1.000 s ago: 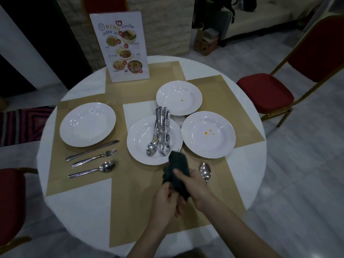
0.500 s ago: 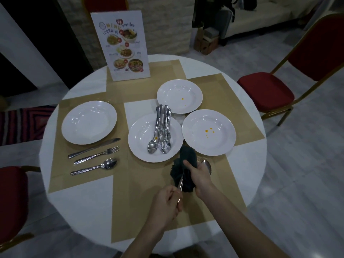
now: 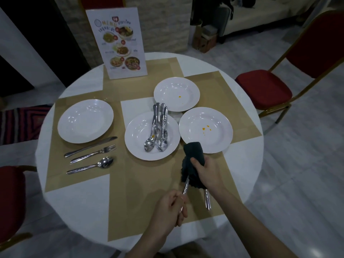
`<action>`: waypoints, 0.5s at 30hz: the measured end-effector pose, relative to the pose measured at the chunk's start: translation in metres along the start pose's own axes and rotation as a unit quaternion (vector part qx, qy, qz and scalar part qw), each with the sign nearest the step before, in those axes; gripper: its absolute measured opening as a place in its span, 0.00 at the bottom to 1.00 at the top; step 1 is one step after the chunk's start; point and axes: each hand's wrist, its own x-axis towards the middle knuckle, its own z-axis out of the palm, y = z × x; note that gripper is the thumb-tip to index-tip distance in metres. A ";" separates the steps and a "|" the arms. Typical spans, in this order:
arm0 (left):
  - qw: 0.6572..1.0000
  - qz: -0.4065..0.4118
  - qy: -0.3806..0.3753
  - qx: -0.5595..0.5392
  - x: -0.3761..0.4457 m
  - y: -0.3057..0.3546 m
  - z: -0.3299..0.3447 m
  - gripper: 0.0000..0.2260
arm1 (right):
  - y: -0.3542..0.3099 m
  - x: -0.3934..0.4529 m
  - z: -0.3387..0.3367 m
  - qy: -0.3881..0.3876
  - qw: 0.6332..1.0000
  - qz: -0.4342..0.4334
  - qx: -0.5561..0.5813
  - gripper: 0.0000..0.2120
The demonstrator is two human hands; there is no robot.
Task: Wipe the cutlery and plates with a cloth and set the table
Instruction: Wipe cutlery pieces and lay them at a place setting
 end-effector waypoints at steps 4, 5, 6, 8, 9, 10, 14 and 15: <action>1.000 -0.005 -0.023 -0.001 -0.003 -0.016 0.008 0.10 | 0.014 -0.001 -0.032 0.129 0.992 0.015 -0.008 0.08; 1.000 -0.012 -0.004 -0.014 -0.002 -0.021 0.008 0.10 | 0.019 -0.003 -0.041 0.150 0.989 0.012 -0.005 0.08; 0.999 -0.021 0.028 -0.032 0.003 -0.026 0.006 0.10 | 0.023 -0.007 -0.049 0.162 0.987 0.007 -0.001 0.08; 0.995 -0.035 0.092 -0.034 0.018 -0.037 0.003 0.09 | 0.032 -0.015 -0.061 0.167 0.986 0.012 0.022 0.06; 0.994 -0.035 0.105 -0.010 0.028 -0.042 0.002 0.09 | 0.037 -0.020 -0.065 0.166 0.985 0.020 0.039 0.05; 0.994 -0.032 0.106 0.017 0.036 -0.045 0.004 0.10 | 0.043 -0.024 -0.068 0.162 0.985 0.030 0.058 0.05; 0.990 -0.025 0.101 0.094 0.064 -0.056 0.019 0.12 | 0.060 -0.037 -0.073 0.148 0.981 0.059 0.110 0.06; 0.989 -0.028 0.107 0.097 0.068 -0.059 0.023 0.10 | 0.062 -0.040 -0.073 0.145 0.980 0.063 0.117 0.06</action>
